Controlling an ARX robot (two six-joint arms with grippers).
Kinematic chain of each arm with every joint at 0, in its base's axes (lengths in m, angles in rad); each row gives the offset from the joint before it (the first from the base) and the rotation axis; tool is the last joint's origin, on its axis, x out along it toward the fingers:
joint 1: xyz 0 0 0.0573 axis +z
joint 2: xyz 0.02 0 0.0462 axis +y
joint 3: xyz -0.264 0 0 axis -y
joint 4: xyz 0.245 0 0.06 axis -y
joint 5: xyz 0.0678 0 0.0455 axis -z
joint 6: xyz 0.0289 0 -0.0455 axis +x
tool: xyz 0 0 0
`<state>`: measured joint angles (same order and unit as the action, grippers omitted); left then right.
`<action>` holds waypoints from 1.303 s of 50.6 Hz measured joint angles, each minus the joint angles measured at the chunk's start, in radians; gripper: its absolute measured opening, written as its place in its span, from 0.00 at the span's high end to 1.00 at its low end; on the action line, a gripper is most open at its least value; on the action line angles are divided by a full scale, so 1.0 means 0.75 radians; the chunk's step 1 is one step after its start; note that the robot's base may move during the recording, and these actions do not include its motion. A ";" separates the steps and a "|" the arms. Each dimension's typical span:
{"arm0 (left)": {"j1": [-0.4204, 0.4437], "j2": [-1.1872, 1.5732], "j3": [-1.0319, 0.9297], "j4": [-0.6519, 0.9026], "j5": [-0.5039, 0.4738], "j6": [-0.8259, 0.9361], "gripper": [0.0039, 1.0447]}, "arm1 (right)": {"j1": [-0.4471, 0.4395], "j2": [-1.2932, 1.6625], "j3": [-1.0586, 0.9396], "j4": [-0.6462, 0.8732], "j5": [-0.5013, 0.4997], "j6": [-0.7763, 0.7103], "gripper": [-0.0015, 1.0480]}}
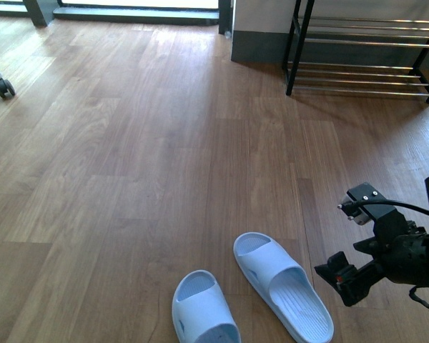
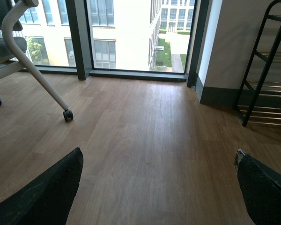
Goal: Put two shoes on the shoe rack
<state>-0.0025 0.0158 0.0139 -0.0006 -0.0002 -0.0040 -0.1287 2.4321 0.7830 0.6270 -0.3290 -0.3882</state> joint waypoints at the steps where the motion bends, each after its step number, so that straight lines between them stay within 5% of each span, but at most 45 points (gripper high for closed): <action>1: 0.000 0.000 0.000 0.000 0.000 0.000 0.09 | 0.002 0.010 0.009 0.002 0.001 0.006 0.09; 36: 0.000 0.000 0.000 0.000 0.000 0.000 0.09 | 0.145 0.369 0.253 0.090 0.082 0.284 0.09; 66: 0.000 0.000 0.000 0.000 0.000 0.000 0.09 | 0.192 0.558 0.400 0.215 0.190 -0.018 0.09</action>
<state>-0.0025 0.0158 0.0139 -0.0006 -0.0002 -0.0040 0.0151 2.8506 1.0828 0.7883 -0.1867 -0.4015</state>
